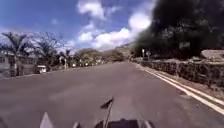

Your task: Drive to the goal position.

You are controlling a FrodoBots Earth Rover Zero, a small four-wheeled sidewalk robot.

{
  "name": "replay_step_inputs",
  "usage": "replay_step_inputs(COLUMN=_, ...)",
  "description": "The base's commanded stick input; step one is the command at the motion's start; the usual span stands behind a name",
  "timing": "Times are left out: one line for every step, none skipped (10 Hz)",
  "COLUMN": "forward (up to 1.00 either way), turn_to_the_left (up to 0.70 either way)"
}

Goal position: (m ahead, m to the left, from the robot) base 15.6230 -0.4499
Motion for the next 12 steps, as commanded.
replay_step_inputs(forward=0.70, turn_to_the_left=-0.35)
replay_step_inputs(forward=0.70, turn_to_the_left=-0.35)
replay_step_inputs(forward=0.70, turn_to_the_left=-0.35)
replay_step_inputs(forward=0.70, turn_to_the_left=-0.35)
replay_step_inputs(forward=0.70, turn_to_the_left=-0.35)
replay_step_inputs(forward=0.70, turn_to_the_left=-0.35)
replay_step_inputs(forward=0.70, turn_to_the_left=-0.35)
replay_step_inputs(forward=0.70, turn_to_the_left=-0.35)
replay_step_inputs(forward=0.70, turn_to_the_left=-0.31)
replay_step_inputs(forward=0.70, turn_to_the_left=-0.28)
replay_step_inputs(forward=0.70, turn_to_the_left=-0.04)
replay_step_inputs(forward=0.70, turn_to_the_left=-0.02)
